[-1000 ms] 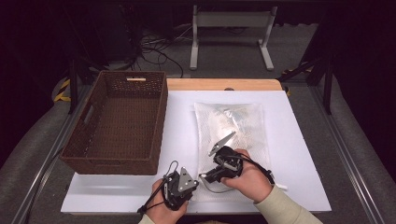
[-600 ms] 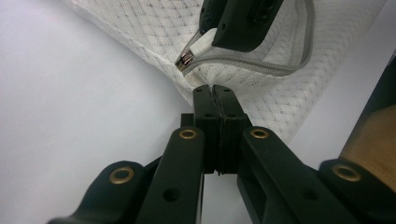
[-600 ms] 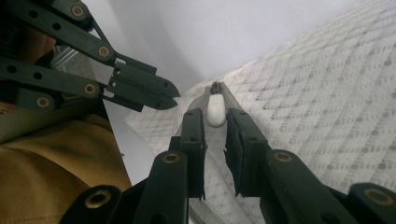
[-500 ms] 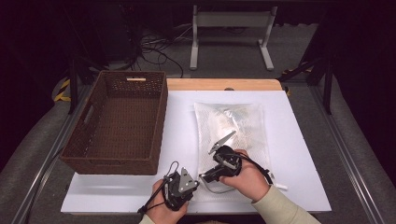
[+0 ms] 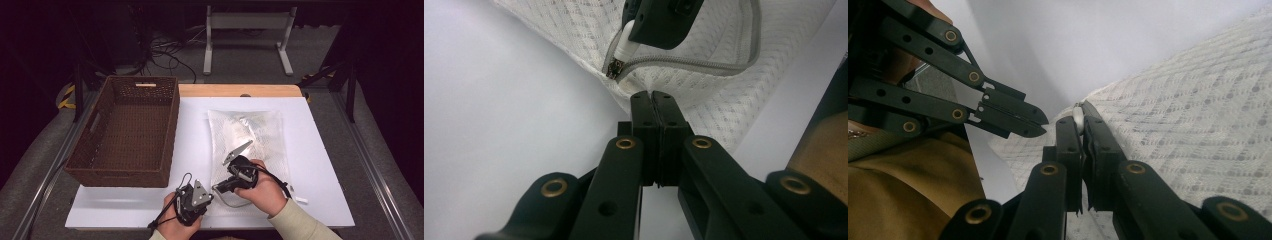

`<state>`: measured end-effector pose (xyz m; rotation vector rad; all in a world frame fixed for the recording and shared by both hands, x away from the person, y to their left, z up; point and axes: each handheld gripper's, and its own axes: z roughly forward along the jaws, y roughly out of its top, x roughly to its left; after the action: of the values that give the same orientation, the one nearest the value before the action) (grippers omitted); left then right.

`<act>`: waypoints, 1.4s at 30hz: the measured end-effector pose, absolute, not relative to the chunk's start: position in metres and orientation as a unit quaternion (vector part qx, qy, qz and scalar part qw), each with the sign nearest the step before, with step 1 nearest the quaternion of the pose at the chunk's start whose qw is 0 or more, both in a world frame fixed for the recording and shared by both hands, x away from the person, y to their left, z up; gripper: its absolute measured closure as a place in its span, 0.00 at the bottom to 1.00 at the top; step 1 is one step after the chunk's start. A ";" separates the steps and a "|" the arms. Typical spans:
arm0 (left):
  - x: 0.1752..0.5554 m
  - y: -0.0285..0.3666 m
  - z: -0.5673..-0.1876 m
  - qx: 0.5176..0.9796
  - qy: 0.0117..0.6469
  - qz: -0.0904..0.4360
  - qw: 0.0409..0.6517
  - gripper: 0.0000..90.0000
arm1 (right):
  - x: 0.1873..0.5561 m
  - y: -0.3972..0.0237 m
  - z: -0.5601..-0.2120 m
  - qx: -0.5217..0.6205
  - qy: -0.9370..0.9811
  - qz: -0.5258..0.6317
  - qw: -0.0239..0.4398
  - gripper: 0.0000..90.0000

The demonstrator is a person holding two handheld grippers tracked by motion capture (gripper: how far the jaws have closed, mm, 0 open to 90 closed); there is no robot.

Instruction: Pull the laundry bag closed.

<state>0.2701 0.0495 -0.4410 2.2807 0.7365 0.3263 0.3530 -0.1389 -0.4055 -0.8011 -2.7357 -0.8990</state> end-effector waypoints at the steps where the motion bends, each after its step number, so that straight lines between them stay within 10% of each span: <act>1: 0.270 0.050 -0.441 0.882 0.285 0.126 0.354 0.99 | 0.353 -0.139 -0.405 -0.267 -0.913 -0.300 0.076 0.95; 17: 0.271 0.051 -0.442 0.881 0.286 0.127 0.355 0.99 | 0.356 -0.135 -0.410 -0.264 -0.914 -0.297 0.081 0.96; 27: 0.274 0.060 -0.438 0.862 0.303 0.115 0.390 0.68 | 0.353 -0.140 -0.402 -0.257 -0.911 -0.316 0.068 0.96; 42: 0.283 0.072 -0.432 0.842 0.341 0.109 0.404 0.67 | 0.349 -0.140 -0.396 -0.241 -0.912 -0.327 0.050 0.96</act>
<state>0.2828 0.0723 -0.4322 2.1250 0.8618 0.2752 0.3487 -0.1399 -0.3964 -0.7354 -2.7779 -0.9968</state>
